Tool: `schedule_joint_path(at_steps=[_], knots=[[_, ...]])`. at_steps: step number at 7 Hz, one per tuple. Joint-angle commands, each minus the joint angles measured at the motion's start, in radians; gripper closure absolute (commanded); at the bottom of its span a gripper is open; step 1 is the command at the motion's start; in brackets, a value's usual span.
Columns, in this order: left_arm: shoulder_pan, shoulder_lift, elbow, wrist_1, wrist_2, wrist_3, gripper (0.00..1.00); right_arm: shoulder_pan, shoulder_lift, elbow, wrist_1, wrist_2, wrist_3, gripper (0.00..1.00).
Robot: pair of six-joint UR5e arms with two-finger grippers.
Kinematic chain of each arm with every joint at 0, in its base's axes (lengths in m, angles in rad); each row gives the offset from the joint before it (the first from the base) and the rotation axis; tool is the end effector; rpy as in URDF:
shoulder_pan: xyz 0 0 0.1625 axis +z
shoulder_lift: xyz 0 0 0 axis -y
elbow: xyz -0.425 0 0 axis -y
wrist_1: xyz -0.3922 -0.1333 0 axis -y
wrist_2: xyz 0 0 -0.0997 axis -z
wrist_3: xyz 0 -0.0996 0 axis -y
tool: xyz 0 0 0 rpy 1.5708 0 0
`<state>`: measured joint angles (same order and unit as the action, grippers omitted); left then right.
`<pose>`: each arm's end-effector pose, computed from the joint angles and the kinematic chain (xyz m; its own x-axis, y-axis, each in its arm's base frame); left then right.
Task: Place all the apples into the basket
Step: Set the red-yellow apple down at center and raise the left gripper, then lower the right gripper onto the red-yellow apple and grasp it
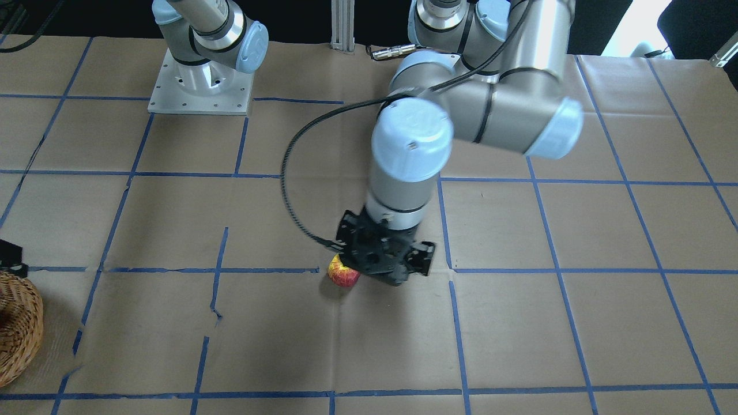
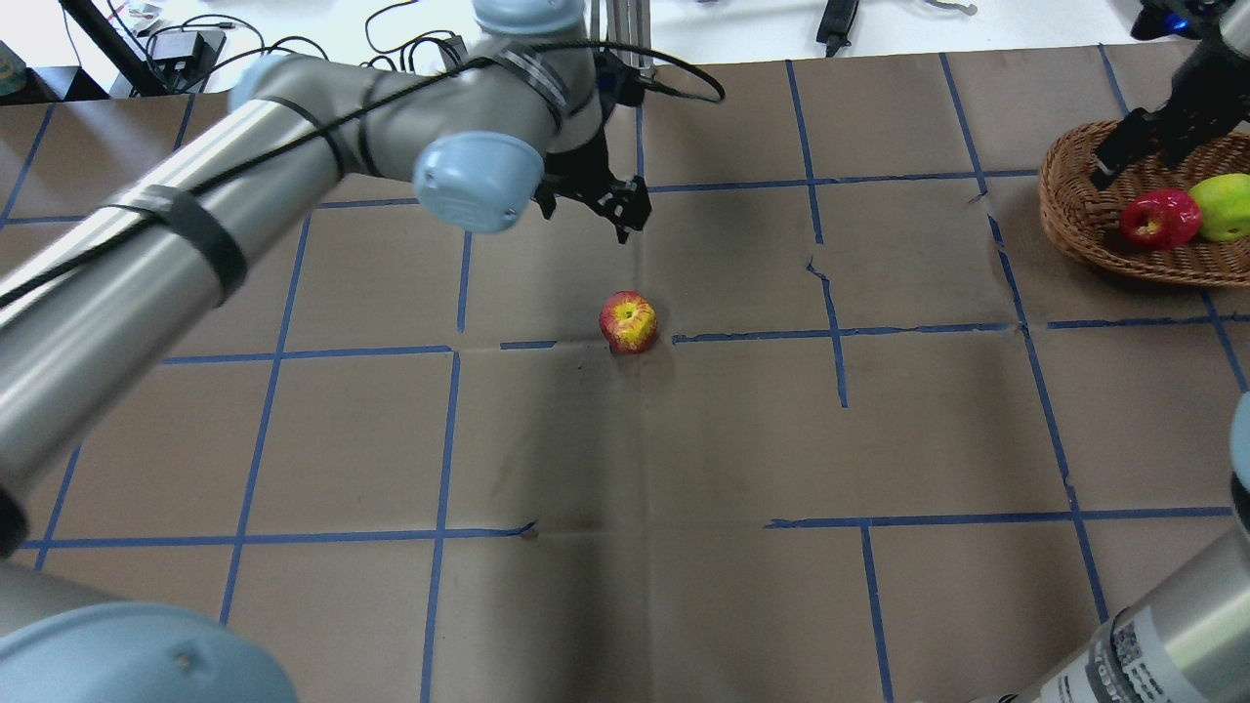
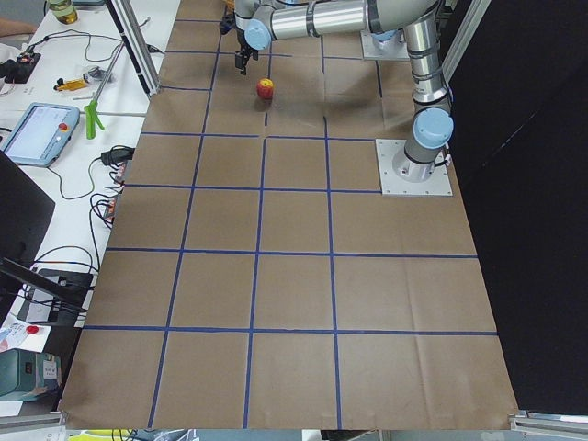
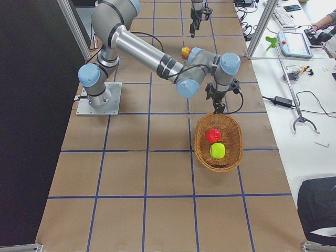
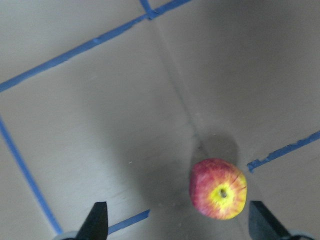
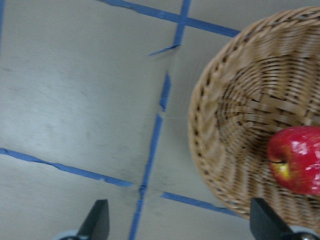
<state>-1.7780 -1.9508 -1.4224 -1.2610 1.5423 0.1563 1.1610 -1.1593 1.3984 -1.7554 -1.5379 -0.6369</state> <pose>-0.2662 -0.6047 0.3757 -0.9339 0.3572 0.0159 0.3548 0.9314 -0.0816 -0.1318 -0.6462 0.3543 -0.9730 -0.2232 -0.0588 -0.2249 0.9741 0.0243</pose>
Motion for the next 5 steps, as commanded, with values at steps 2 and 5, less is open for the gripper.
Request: schedule_joint_path(at_steps=[2,5], knots=[[0.245,0.347,-0.029,-0.418,0.010,0.003,0.02,0.368,-0.068,0.135,-0.074,0.016,0.631,0.00],[0.261,0.454,-0.131,-0.485,0.004,-0.116,0.02,0.655,0.054,0.120,-0.229,0.018,1.186,0.00]])
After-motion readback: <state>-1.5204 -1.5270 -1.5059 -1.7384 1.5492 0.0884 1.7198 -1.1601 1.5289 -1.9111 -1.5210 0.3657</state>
